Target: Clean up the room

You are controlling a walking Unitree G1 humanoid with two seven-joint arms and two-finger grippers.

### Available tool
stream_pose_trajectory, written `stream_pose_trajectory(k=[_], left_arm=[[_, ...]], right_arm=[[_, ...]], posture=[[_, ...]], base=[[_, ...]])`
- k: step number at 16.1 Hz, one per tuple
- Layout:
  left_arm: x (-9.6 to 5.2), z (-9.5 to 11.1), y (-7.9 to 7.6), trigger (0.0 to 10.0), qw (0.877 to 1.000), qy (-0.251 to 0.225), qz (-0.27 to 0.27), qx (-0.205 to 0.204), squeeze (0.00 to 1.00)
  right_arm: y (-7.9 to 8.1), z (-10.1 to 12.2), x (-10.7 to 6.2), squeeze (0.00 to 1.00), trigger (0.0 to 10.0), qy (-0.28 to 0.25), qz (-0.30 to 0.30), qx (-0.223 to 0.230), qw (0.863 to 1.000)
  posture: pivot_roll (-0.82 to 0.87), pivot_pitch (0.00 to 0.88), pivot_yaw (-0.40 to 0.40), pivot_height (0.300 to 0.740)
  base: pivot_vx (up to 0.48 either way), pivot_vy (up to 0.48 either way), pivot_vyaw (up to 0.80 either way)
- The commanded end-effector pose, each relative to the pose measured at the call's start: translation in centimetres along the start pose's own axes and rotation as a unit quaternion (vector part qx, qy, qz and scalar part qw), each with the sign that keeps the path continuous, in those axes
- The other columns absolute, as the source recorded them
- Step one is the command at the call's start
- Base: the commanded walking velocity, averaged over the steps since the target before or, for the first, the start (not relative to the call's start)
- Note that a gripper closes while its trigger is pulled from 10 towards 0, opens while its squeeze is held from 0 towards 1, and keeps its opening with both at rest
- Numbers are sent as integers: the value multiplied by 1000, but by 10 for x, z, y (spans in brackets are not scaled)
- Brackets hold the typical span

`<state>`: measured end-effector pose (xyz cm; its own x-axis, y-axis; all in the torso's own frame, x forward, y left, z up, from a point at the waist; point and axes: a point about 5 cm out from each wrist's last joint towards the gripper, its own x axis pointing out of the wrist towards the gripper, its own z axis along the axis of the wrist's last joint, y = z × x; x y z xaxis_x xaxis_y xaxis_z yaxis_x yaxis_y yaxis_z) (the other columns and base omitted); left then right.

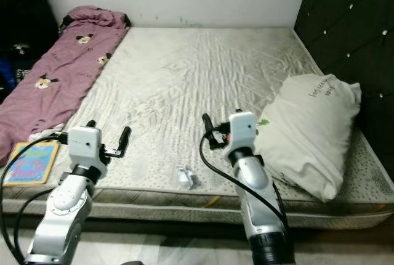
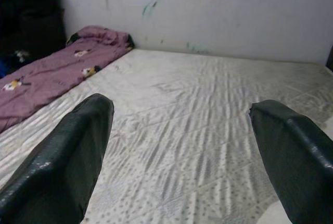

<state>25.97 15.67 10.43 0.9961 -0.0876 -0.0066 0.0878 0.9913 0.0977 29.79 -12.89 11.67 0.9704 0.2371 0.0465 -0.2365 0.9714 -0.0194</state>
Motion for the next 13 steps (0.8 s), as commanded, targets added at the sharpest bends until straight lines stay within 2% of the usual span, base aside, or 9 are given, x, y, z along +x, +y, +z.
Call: stream_pose_trajectory(k=[1,10,13], left_arm=[[2,3,-4,10000,1000,-4,-10,-2,0],[2,2,-8,10000,1000,0,-19,-5,0],[4,-1,-9,10000,1000,7,-14,-12,0]], right_arm=[[-7,-4,-3,0,10000,7,-9,-7,1000],[-6,-9,-5,0,10000,13,-8,-8,1000],[0,-11,-3,0,10000,12,-4,-3,1000]], posture=[[61,0,20,740],[62,0,19,740],[71,0,28,740]], base=[[270,0,0],[276,0,0],[0,0,0]])
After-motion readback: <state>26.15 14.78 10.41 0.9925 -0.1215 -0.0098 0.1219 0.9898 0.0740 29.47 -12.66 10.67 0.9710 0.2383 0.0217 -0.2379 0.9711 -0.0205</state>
